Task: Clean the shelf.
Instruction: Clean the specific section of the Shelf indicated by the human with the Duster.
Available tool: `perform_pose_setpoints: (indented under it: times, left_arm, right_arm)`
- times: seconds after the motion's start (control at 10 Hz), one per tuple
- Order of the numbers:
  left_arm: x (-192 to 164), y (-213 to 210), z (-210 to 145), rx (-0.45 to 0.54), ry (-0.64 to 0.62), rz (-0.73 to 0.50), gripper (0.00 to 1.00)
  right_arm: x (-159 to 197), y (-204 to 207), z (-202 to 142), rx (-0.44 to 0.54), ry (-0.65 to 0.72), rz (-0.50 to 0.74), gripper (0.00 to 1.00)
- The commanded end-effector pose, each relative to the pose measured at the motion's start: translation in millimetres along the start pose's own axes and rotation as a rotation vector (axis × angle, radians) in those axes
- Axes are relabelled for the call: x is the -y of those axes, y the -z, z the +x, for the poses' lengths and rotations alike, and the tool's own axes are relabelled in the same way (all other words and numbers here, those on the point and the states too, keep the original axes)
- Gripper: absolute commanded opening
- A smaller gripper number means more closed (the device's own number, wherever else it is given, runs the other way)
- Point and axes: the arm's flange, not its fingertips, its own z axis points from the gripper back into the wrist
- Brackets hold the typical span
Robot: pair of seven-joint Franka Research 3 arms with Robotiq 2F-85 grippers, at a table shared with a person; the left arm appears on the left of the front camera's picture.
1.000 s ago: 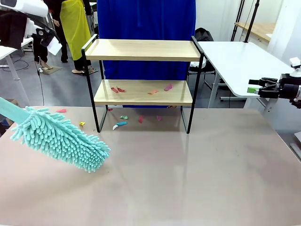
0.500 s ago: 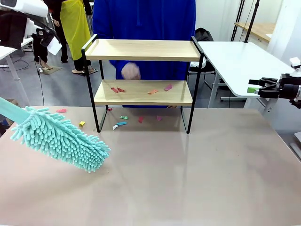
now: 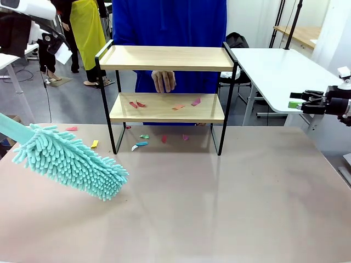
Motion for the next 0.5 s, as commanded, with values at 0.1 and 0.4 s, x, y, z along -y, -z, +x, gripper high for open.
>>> perform_pose_setpoints:
  times: [0.1, 0.4]
  left_arm:
    - [1.0, -2.0, -4.7, 0.010, 0.001, -0.019, 0.13]
    - [1.0, -2.0, -4.7, 0.010, 0.001, -0.019, 0.13]
  right_arm:
    - [-2.3, 1.6, 2.3, 0.002, -0.015, 0.002, 1.00]
    - [-2.3, 1.6, 2.3, 0.002, -0.015, 0.002, 1.00]
